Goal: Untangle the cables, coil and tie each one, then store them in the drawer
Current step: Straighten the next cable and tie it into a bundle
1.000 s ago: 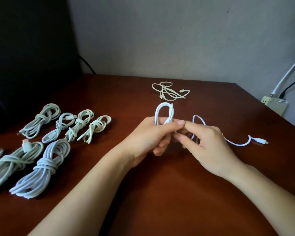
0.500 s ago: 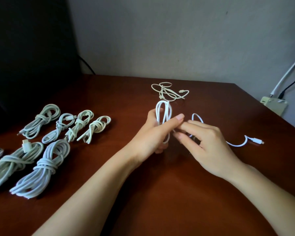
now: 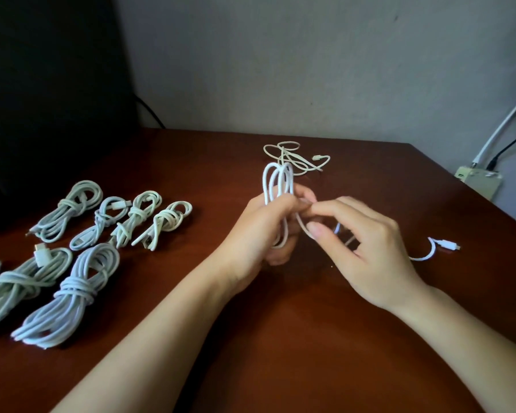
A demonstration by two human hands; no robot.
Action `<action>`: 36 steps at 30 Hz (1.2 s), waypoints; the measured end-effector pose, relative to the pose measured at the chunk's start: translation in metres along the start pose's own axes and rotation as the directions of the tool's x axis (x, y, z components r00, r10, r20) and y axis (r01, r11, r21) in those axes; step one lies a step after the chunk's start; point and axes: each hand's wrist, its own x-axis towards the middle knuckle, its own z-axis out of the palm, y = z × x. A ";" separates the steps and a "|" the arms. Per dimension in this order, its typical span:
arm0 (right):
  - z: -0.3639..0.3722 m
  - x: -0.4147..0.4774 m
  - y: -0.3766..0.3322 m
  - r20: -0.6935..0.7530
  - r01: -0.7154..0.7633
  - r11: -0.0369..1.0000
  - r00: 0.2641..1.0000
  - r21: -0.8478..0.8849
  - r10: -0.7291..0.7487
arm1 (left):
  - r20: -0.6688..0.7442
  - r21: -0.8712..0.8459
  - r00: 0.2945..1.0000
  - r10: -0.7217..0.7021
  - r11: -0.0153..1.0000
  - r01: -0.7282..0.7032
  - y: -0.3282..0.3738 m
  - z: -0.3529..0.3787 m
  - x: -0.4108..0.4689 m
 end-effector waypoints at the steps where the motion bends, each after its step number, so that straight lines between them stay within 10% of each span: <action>1: -0.001 0.001 -0.001 -0.035 0.003 1.000 0.999 0.003 -0.003 | 0.007 -0.046 1.000 0.008 0.999 -0.008 0.001 -0.002 0.000; 5: -0.007 0.006 0.005 -0.104 -0.054 0.998 0.993 0.012 0.055 | 0.053 -0.194 0.998 0.045 0.980 -0.034 0.006 -0.009 -0.001; 13: 0.002 0.000 0.020 0.239 -0.351 0.935 0.913 0.047 0.331 | 0.097 -0.346 0.995 -0.025 0.936 0.057 0.015 -0.015 -0.004; 25: -0.006 0.003 0.005 0.094 -0.198 0.978 0.977 0.061 0.191 | -0.277 0.223 0.941 -0.194 0.940 0.259 0.000 -0.016 0.007; 36: -0.002 0.001 -0.011 0.165 -0.141 0.949 0.981 0.282 0.097 | -0.053 0.294 0.978 -0.203 0.932 0.210 -0.003 0.000 0.003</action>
